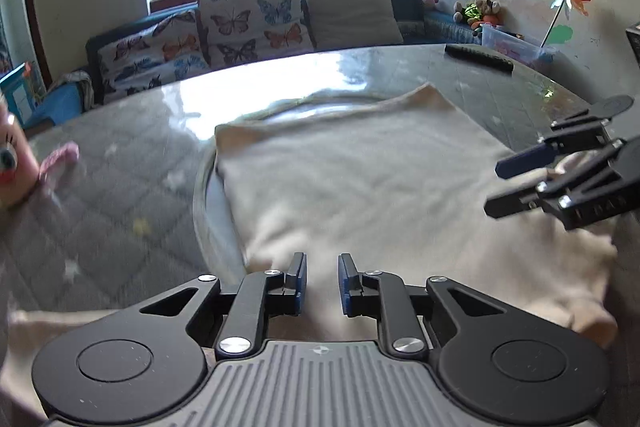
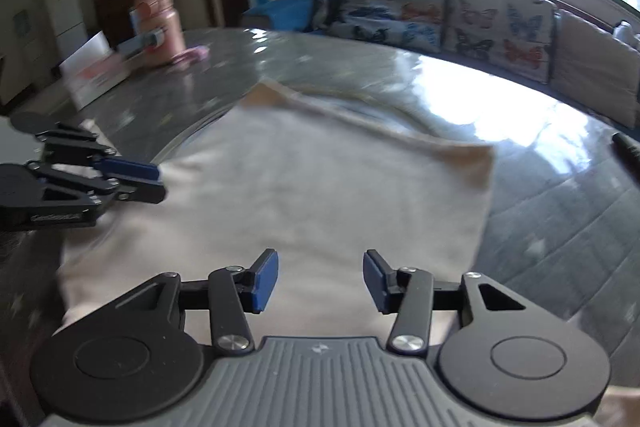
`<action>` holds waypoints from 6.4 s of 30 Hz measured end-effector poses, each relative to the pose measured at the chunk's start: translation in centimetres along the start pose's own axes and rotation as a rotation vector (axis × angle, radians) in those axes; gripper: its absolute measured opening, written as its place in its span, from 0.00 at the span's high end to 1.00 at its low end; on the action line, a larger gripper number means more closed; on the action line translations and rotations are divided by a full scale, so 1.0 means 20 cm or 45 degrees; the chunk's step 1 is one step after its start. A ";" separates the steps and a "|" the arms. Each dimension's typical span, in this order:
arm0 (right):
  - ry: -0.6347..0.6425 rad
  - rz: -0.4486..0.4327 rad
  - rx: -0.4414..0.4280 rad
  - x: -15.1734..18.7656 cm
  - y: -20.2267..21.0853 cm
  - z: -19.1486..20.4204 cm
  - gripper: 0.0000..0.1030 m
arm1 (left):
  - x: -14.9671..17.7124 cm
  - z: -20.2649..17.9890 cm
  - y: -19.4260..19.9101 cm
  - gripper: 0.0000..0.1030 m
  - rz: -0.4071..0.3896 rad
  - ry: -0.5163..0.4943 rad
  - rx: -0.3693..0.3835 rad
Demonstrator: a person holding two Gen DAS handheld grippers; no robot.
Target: Fold clothes
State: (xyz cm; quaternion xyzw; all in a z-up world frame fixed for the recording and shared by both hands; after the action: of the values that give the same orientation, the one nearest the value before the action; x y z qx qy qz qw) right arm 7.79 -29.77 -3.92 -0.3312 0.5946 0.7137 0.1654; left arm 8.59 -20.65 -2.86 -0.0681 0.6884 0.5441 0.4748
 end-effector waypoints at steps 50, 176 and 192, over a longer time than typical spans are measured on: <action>0.382 -0.031 -0.183 0.06 -0.11 0.75 0.50 | 0.49 0.99 0.43 0.93 -0.056 0.697 -0.631; -0.238 -0.071 0.149 0.19 0.17 -0.12 0.64 | 0.02 -0.01 0.06 0.72 -0.108 -0.124 -0.110; -0.317 -0.117 0.148 0.22 0.28 -0.19 0.48 | 0.02 0.00 0.04 0.89 -0.105 -0.102 -0.057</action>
State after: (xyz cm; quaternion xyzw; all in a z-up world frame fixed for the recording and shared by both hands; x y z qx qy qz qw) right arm 2.23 -35.47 -3.06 -0.2569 0.5939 0.7054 0.2894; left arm 7.92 -20.14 -2.74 -0.0853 0.6532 0.5415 0.5223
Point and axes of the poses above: each gripper's, at about its wrist camera, not at the fingertips, and y roughly against the way its jaws point, z to its left, x to its underside, the point moved 8 cm from there along -y, roughly the way its jaws point, and after that the axes turned 3 degrees about -y, right-handed, at the moved point
